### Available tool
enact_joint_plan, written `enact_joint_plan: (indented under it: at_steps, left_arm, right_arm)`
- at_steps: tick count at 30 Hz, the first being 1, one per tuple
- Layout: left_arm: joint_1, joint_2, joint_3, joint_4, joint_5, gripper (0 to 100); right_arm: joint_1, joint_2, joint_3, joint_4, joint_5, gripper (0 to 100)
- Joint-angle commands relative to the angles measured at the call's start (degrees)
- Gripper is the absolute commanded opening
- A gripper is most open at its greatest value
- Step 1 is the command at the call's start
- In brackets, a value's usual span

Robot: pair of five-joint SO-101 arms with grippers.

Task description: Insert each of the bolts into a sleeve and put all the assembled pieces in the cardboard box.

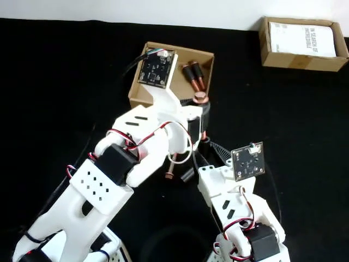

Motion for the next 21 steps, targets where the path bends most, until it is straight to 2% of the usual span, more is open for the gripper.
enact_joint_plan:
  at_steps: [1,11,21]
  left_arm:
    - [-0.48,-0.22,-3.12,-0.35,-0.18,1]
    - [0.31,-0.13,-1.1,-0.62,0.18,1]
    - [4.44,-0.22,5.05,-0.62,0.35,1]
  right_arm:
    - [0.57,-0.22,-0.22,-1.63,0.62,0.6]
    - [0.57,-0.4,-0.22,-1.63,0.62,0.6]
    - [0.57,-0.48,-0.22,-1.71,0.62,0.6]
